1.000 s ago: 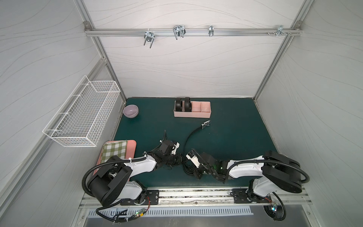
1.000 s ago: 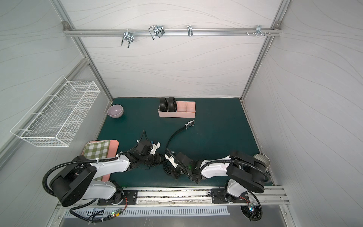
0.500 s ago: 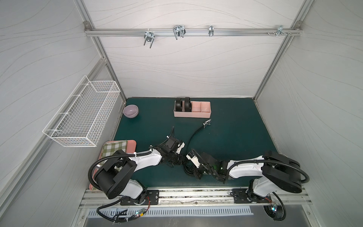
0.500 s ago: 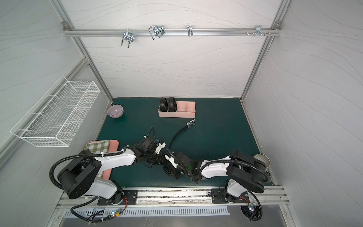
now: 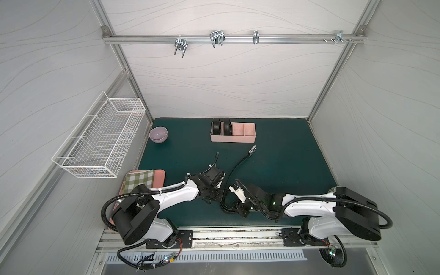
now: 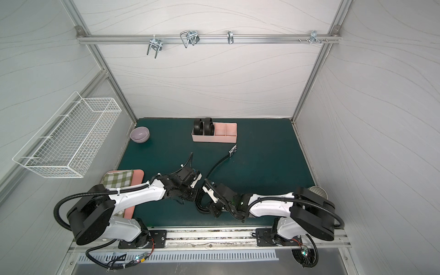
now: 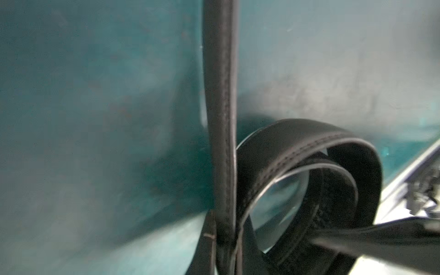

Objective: Place the belts into the storage roll
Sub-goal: Roll the belt at the center of the board.

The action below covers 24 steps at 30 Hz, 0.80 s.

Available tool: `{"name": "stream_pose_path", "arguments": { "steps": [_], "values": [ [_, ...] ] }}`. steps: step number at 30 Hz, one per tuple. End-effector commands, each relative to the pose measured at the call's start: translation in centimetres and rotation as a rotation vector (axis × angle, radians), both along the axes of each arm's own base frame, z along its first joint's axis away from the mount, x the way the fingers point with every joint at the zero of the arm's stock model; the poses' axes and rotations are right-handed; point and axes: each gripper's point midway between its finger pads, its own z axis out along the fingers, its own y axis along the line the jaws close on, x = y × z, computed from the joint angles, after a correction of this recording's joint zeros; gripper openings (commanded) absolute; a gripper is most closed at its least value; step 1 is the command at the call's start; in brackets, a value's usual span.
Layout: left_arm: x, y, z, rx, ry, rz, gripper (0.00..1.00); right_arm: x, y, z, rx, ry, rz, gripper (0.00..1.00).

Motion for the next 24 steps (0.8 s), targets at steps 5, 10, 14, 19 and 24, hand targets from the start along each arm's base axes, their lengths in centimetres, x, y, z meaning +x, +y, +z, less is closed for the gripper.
{"name": "stream_pose_path", "arguments": {
  "steps": [5, 10, 14, 19, 24],
  "values": [
    [0.2, 0.5, 2.3, 0.057, -0.086, -0.036, 0.0, 3.7, -7.7, 4.7, -0.029, 0.121, -0.26, 0.79],
    [-0.2, 2.1, 2.3, 0.187, -0.117, -0.05, 0.0, 10.1, -10.3, 7.8, -0.042, 0.153, -0.317, 0.99],
    [0.0, 3.7, 1.9, 0.268, -0.128, -0.014, 0.0, 14.2, -8.6, 7.8, -0.173, 0.116, -0.175, 0.99],
    [0.2, 4.3, 2.0, 0.292, -0.141, -0.002, 0.0, 17.3, -5.8, 5.9, -0.282, -0.059, 0.07, 0.99],
    [0.2, 4.1, 1.9, 0.284, -0.14, -0.007, 0.0, 18.5, -2.5, 3.7, -0.353, -0.271, 0.306, 0.99]
  ]
}}
